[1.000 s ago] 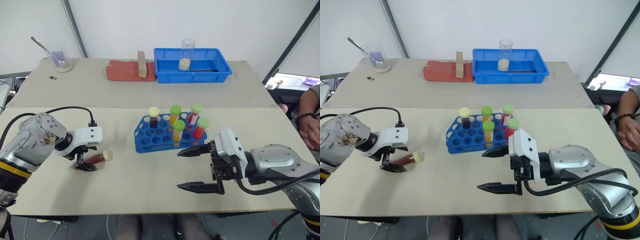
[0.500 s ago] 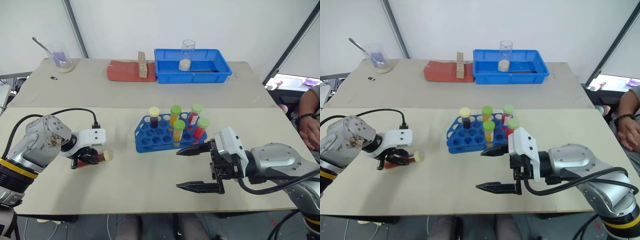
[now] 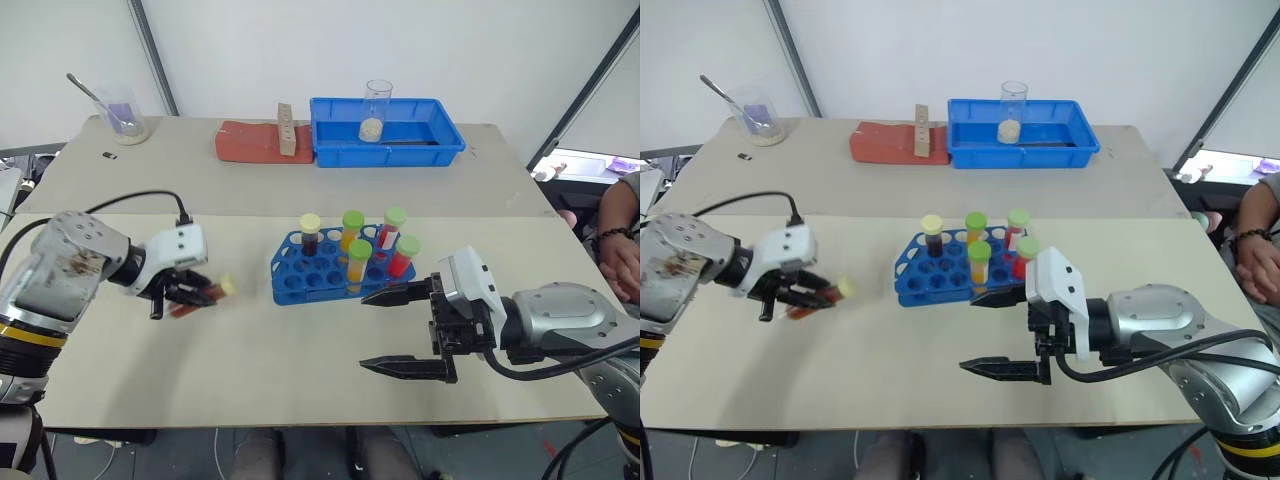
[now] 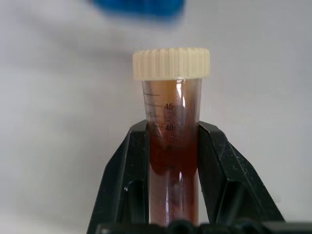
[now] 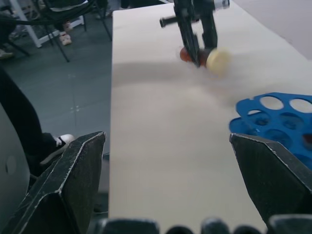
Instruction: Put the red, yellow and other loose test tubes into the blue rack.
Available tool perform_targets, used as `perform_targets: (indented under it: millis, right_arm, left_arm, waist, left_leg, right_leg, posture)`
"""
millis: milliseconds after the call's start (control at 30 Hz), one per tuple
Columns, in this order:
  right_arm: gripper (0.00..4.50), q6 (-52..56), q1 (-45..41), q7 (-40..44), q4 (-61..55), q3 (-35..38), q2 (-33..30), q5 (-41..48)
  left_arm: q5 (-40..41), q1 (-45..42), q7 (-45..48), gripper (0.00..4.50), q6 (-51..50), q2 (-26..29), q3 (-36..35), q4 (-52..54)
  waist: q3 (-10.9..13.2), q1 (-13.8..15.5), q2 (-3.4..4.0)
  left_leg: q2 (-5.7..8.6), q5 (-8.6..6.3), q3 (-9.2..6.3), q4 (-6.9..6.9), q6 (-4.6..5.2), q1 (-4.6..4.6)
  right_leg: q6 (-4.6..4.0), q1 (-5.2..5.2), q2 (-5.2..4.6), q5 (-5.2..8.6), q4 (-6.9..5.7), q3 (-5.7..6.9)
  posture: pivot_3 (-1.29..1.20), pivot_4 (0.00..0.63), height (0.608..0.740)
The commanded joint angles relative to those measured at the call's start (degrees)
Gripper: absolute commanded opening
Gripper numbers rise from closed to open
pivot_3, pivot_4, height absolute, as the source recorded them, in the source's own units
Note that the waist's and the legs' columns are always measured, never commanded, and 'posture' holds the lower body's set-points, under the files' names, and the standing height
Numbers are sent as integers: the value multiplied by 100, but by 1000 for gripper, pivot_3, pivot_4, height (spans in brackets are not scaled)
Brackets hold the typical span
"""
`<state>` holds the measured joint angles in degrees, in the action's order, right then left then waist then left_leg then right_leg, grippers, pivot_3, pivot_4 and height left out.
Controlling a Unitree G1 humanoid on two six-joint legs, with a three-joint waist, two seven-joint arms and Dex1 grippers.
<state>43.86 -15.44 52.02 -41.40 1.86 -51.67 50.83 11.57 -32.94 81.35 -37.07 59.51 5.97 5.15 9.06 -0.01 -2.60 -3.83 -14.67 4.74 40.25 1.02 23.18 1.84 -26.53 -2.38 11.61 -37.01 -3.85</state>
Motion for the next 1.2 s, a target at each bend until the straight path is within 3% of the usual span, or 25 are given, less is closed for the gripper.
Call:
perform_targets:
  millis: [33,233,333,600,833,1200]
  right_arm:
    - [4500,-22,81,-179,-137,341,-10,126]
    - [4500,-295,458,-647,-169,595,189,-266]
    - [4500,-381,665,-761,-212,687,136,-527]
    - [4500,-67,781,-742,-200,1030,-150,-188]
    - [4500,31,813,-670,-302,1188,-319,111]
    - [4500,-4,904,-771,-329,1123,-291,65]
  left_arm:
    - [1124,195,-476,881,-521,-591,-1056,655]
    - [1960,526,-1868,881,-961,-1862,-1742,1428]
    - [1925,757,-2458,881,-554,-2506,-1626,1661]
    - [1307,997,-3478,881,886,-3878,-886,1231]
    - [841,1039,-3756,881,2046,-4319,-525,626]
    - [825,1237,-3794,881,2524,-4412,-412,234]
  waist:
    - [0,-1,0]
    - [-1,-7,-4]
    - [-2,-7,-5]
    - [-4,-8,-8]
    - [-4,-35,-9]
    - [-4,-65,-9]
  left_leg:
    - [1,0,-1,2,0,-1]
    - [1,0,-9,12,0,-13]
    - [5,0,-8,15,0,-26]
    - [12,8,-8,17,2,-32]
    - [13,10,-9,17,5,-29]
    - [12,10,-10,17,5,-23]
  right_leg:
    - [4,2,-1,1,-2,0]
    - [19,22,0,-4,-3,2]
    - [21,37,-1,-6,-1,-2]
    - [3,42,-1,-14,2,-13]
    - [0,42,0,-16,5,-15]
    - [2,42,-1,-17,20,-14]
  posture:
    - [0,150,705]
    - [0,150,705]
    - [0,150,705]
    - [0,150,705]
    - [0,150,705]
    - [0,150,705]
